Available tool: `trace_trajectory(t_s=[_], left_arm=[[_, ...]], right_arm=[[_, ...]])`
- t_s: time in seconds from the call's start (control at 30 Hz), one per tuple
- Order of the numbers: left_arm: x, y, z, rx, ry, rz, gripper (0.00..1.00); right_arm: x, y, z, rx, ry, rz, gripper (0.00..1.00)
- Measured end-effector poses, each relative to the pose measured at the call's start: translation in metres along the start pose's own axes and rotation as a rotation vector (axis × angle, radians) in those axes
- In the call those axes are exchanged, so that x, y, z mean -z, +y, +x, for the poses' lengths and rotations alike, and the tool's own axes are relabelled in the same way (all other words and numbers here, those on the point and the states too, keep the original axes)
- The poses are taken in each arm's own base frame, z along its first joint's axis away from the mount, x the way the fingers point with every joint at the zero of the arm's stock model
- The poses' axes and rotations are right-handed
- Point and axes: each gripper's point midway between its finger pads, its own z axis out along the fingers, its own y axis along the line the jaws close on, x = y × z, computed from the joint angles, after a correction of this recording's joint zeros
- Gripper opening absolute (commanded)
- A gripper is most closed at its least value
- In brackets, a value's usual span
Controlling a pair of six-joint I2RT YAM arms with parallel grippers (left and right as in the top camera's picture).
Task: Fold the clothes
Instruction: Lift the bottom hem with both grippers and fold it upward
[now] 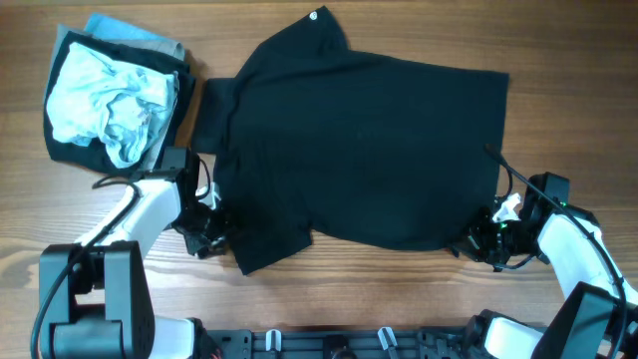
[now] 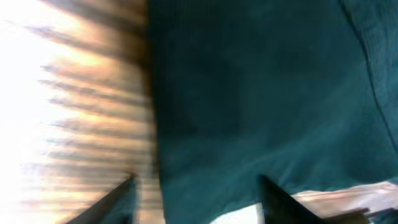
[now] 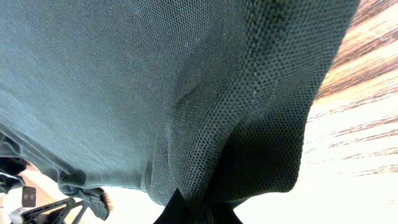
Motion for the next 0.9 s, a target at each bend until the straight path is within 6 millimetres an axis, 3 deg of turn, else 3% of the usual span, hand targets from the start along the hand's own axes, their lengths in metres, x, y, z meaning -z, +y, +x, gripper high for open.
trace_trajectory(t_s=[0.1,0.27,0.4,0.53,0.77,0.9], left_arm=[[-0.004,0.0,0.001,0.005,-0.001,0.015,0.04],[-0.007,-0.001,-0.002,-0.001,-0.01,0.023,0.04],[-0.004,0.002,0.009,-0.003,0.038,0.003,0.04],[0.025,-0.003,0.018,0.013,0.083,-0.009,0.04],[0.105,-0.034,0.006,-0.096,-0.161,0.054,0.04],[0.126,-0.04,0.01,-0.135,-0.26,0.072,0.04]], right_arm=[[0.0,0.0,0.0,0.001,0.0,0.001,0.04],[0.0,-0.003,0.0,0.009,-0.002,0.016,0.04],[0.003,-0.008,0.004,-0.001,0.012,0.053,0.04],[0.017,-0.013,0.004,-0.015,0.017,0.135,0.04],[0.047,0.0,-0.008,0.026,-0.072,0.158,0.04],[0.056,0.004,-0.005,0.042,-0.103,0.144,0.04]])
